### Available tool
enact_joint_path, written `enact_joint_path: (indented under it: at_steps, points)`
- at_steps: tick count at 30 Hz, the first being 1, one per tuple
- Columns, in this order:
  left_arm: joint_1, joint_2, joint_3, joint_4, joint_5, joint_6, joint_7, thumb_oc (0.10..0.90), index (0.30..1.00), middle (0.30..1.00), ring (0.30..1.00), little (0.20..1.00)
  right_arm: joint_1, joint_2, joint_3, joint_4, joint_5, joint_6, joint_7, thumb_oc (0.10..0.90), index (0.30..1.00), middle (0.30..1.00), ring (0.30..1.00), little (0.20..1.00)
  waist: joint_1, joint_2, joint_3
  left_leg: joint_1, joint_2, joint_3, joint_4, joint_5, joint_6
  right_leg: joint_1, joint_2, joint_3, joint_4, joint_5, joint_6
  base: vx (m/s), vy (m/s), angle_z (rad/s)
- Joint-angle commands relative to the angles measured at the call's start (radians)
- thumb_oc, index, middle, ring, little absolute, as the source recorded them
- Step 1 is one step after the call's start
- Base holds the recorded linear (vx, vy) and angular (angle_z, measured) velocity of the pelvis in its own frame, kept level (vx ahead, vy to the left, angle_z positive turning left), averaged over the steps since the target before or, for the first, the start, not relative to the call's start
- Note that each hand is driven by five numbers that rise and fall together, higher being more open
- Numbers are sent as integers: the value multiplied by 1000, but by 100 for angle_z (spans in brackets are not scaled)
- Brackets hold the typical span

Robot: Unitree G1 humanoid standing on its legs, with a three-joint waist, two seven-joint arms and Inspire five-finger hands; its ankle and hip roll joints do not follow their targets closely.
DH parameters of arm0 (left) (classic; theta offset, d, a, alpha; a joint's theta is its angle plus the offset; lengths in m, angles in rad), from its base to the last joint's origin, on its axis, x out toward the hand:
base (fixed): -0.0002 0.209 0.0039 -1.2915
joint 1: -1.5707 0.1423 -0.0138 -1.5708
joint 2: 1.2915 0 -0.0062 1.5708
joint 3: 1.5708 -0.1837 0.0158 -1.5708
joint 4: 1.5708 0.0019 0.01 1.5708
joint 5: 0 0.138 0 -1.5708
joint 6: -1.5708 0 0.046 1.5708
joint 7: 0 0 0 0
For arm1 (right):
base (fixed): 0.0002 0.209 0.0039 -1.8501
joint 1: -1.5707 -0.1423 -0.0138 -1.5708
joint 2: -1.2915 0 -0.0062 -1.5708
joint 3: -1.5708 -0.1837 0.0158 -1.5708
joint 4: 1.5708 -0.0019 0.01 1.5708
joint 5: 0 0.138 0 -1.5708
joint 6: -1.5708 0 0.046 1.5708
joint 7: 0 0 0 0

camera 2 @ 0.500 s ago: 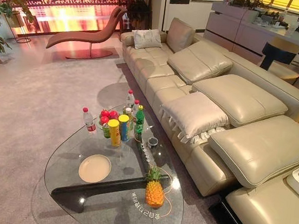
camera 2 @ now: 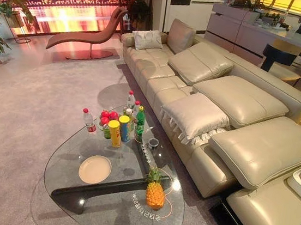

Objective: Pick up the fruit to the plate

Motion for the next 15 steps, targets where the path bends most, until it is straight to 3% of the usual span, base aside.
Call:
enact_joint_path:
  at_steps: [1,15]
  points:
    - [-92,9,12,61,28,-17,25,800,900,900,900,900,-110,-8,6,74,-4,-3,-23,800,900,900,900,900,22,-3,50,55,33,34,6,-85,-18,-11,-24,-28,5,13,22,0,0,0]
    - [-99,7,14,67,22,-3,61,800,900,900,900,900,-114,-9,8,78,-5,-4,-24,800,900,900,900,900,21,0,54,51,32,30,6,-84,-18,-13,-25,-30,6,12,20,0,0,0]
